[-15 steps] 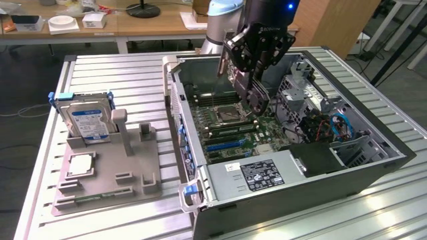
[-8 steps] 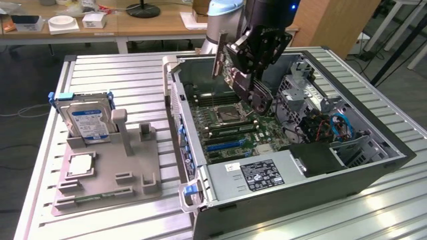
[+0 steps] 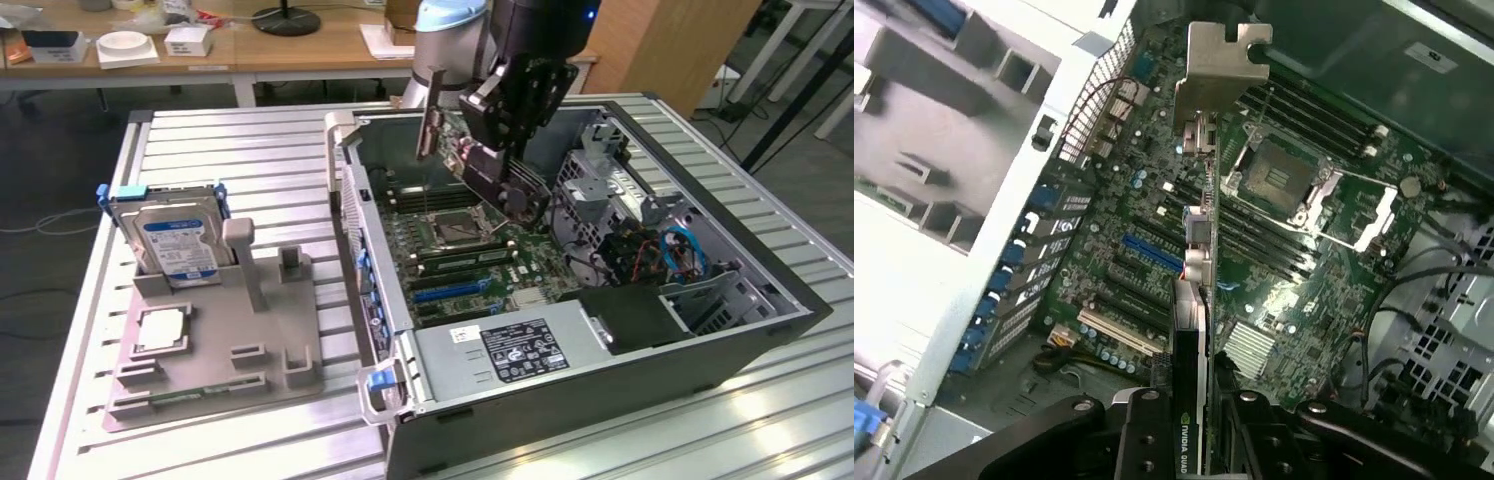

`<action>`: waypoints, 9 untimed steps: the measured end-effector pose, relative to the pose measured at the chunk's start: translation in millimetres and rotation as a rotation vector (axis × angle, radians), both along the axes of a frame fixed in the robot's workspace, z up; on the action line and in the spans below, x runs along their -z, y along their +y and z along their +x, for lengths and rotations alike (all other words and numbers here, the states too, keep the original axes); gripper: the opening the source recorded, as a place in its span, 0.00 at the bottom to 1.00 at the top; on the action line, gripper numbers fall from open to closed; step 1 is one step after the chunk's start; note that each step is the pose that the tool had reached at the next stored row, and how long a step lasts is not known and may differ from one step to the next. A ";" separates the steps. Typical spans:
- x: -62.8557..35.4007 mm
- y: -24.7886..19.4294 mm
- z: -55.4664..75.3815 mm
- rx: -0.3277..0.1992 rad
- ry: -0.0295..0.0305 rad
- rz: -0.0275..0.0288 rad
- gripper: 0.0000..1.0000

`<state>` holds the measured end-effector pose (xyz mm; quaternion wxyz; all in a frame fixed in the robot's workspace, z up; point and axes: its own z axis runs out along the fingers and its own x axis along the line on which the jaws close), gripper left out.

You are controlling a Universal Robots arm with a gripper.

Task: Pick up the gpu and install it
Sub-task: 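Insert the gpu into the slot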

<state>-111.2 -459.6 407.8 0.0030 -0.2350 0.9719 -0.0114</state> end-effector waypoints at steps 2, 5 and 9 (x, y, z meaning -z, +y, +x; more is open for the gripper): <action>0.3 0.0 0.1 -0.031 0.0000 0.0000 0.26; 0.7 0.0 0.2 -0.079 0.0000 0.0000 0.26; 1.3 0.0 0.4 -0.142 0.0000 0.0000 0.26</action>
